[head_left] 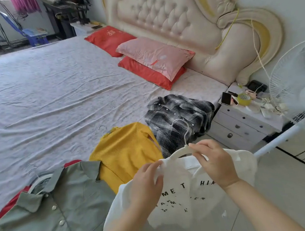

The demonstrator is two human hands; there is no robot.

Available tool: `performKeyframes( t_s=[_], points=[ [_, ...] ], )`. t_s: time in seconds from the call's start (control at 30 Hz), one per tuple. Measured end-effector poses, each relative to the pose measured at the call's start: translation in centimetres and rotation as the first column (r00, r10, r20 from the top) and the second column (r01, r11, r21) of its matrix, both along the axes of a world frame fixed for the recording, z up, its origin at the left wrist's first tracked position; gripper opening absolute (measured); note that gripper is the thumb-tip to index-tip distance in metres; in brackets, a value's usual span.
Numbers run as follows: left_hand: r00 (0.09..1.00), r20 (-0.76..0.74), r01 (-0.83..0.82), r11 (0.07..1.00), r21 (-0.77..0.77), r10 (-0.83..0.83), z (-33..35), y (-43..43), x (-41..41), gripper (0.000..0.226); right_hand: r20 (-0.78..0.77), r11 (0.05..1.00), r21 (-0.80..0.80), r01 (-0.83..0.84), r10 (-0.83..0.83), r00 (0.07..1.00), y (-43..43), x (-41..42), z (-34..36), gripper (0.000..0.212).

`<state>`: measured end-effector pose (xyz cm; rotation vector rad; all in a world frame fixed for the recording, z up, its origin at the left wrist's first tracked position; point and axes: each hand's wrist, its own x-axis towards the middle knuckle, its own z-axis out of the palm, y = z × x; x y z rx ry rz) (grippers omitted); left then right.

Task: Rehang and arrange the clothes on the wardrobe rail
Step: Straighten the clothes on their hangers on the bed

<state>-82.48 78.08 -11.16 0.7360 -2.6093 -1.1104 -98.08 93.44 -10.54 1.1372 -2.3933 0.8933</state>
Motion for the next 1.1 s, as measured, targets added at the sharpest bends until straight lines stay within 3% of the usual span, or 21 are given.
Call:
performKeyframes(
  t_s=[0.6,1.1],
  points=[
    [0.993,0.005,-0.117,0.993,-0.033,0.117,-0.2,-3.6,-25.1,0.038,0.078,0.983,-0.045,-0.180,0.183,0.980,-6.0,-27.4,-0.9,0.025],
    [0.978,0.082,-0.194,0.980,0.039,0.190,-2.6,-7.3,-43.8,0.043,0.162,0.946,0.049,-0.320,0.308,0.937,-12.4,-48.2,-2.1,0.026]
  ],
)
